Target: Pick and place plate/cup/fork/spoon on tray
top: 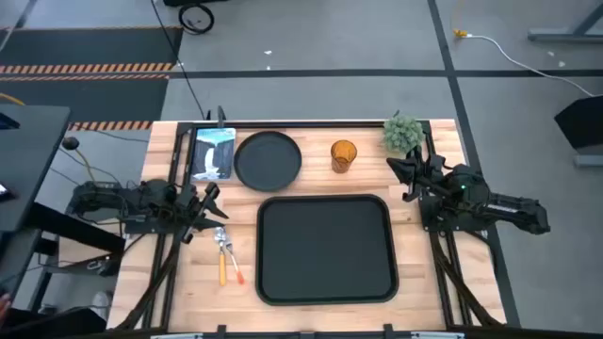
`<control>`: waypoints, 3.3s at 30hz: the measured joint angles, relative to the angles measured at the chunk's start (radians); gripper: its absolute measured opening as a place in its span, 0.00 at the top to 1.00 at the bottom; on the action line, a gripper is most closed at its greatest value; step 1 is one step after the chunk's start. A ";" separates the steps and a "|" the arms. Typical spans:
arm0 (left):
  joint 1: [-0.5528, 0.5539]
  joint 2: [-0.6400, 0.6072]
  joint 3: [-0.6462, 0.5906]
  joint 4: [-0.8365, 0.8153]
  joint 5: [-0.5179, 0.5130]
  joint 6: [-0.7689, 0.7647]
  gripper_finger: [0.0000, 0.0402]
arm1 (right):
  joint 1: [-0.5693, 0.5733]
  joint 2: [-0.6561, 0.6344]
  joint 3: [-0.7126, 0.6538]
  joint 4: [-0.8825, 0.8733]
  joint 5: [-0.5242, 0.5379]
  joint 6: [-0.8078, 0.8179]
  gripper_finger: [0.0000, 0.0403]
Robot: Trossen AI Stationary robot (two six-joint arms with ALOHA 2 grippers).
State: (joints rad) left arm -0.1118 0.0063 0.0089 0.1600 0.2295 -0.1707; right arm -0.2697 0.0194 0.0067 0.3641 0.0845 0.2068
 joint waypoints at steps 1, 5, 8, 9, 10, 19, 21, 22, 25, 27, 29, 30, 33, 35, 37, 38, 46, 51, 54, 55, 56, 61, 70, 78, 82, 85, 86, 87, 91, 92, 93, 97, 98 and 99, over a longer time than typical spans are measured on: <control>0.000 0.000 0.000 0.000 0.000 0.000 0.71 | 0.000 0.000 0.000 0.000 0.000 0.000 0.95; 0.000 0.000 0.000 0.000 0.000 0.000 0.71 | 0.000 0.000 0.000 0.000 0.000 0.000 0.95; 0.000 0.000 0.000 0.000 0.000 0.000 0.71 | 0.000 0.000 0.000 0.000 0.000 0.000 0.95; 0.000 0.000 0.000 0.000 0.000 0.000 0.71 | 0.000 0.000 0.000 0.000 0.000 0.000 0.95; 0.000 0.000 0.000 0.000 0.000 0.000 0.71 | 0.000 0.000 0.000 0.000 0.000 0.000 0.95; 0.000 0.000 0.000 0.000 0.000 0.000 0.71 | 0.000 0.000 0.000 0.000 0.000 0.000 0.95; 0.000 0.000 0.000 0.000 0.000 -0.001 0.71 | 0.000 0.000 0.000 0.000 0.000 0.000 0.95; 0.000 0.000 0.000 0.000 0.000 -0.001 0.71 | 0.000 0.000 0.000 0.000 0.000 0.000 0.95; 0.000 0.000 0.000 0.000 0.000 -0.001 0.71 | 0.000 0.000 0.000 0.000 0.000 0.000 0.95; 0.000 0.000 0.000 0.000 0.000 0.000 0.71 | 0.000 0.000 0.000 0.000 0.000 0.000 0.95; 0.000 0.000 0.000 0.000 0.000 -0.001 0.71 | 0.000 0.000 0.000 0.000 0.000 0.000 0.95; 0.000 0.000 0.000 0.000 0.000 -0.001 0.71 | 0.000 0.000 0.000 0.000 0.000 0.000 0.95; 0.000 0.000 0.000 0.000 0.000 -0.001 0.71 | 0.000 0.000 0.000 0.000 0.000 0.000 0.95; 0.000 0.000 0.000 0.000 0.000 0.000 0.71 | 0.000 0.000 0.000 0.000 0.000 0.000 0.95; 0.000 0.000 0.000 0.000 0.000 -0.001 0.71 | 0.000 0.000 0.000 0.000 0.000 0.000 0.95; 0.000 0.000 0.000 0.000 0.000 -0.001 0.71 | 0.000 0.000 0.000 0.000 0.000 0.000 0.95; 0.000 0.000 0.000 0.000 0.000 0.000 0.71 | 0.000 0.000 0.000 0.000 0.000 0.000 0.95; 0.000 0.000 0.000 0.000 0.000 0.000 0.71 | 0.000 0.000 0.000 0.000 0.000 0.000 0.95; 0.000 0.000 0.000 0.000 0.000 0.000 0.71 | 0.000 0.000 0.000 0.000 0.000 0.000 0.95; 0.000 0.000 0.000 0.000 0.000 0.000 0.71 | 0.000 0.000 0.000 0.000 0.000 0.000 0.95; 0.000 0.000 0.000 0.000 0.000 0.000 0.71 | 0.000 0.000 0.000 0.000 0.000 0.000 0.95; 0.000 0.000 0.000 0.000 0.000 -0.001 0.71 | 0.000 0.000 0.000 0.000 0.000 0.000 0.95; 0.000 0.000 0.000 0.000 0.000 -0.001 0.71 | 0.000 0.000 0.000 0.000 0.000 0.000 0.95; 0.000 0.000 0.000 0.000 0.000 -0.001 0.71 | 0.000 0.000 0.000 0.000 0.000 0.000 0.95; 0.000 0.000 0.000 0.000 0.000 -0.001 0.71 | 0.000 0.000 0.000 0.000 0.000 0.000 0.95; 0.000 0.000 0.000 0.000 0.000 0.000 0.71 | 0.000 0.000 0.000 0.000 0.000 0.000 0.95; 0.000 0.000 0.000 0.000 0.000 -0.001 0.71 | 0.000 0.000 0.000 0.000 0.000 0.000 0.95; 0.000 0.000 0.000 0.000 0.000 -0.001 0.71 | 0.000 0.000 0.000 0.000 0.000 0.000 0.95; 0.000 0.000 0.000 0.000 0.000 0.000 0.71 | 0.000 0.000 0.000 0.000 0.000 0.000 0.95; 0.000 0.000 0.000 0.003 0.000 -0.001 0.71 | 0.000 0.000 0.000 0.000 0.000 0.000 0.95; 0.000 0.001 0.000 0.027 -0.006 0.000 0.71 | 0.000 0.000 0.000 0.000 0.000 0.000 0.95; 0.002 0.000 0.000 0.163 -0.058 -0.110 0.71 | 0.000 0.000 0.000 0.000 0.000 0.000 0.95; 0.002 0.000 0.000 0.189 -0.061 -0.172 0.71 | 0.000 0.000 0.000 0.000 0.000 0.000 0.95; 0.002 -0.001 0.000 0.205 -0.060 -0.223 0.71 | 0.000 0.000 0.000 0.000 0.000 0.000 0.95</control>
State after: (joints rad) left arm -0.1097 0.0055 0.0086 0.3645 0.1696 -0.3936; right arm -0.2696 0.0194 0.0067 0.3641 0.0841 0.2067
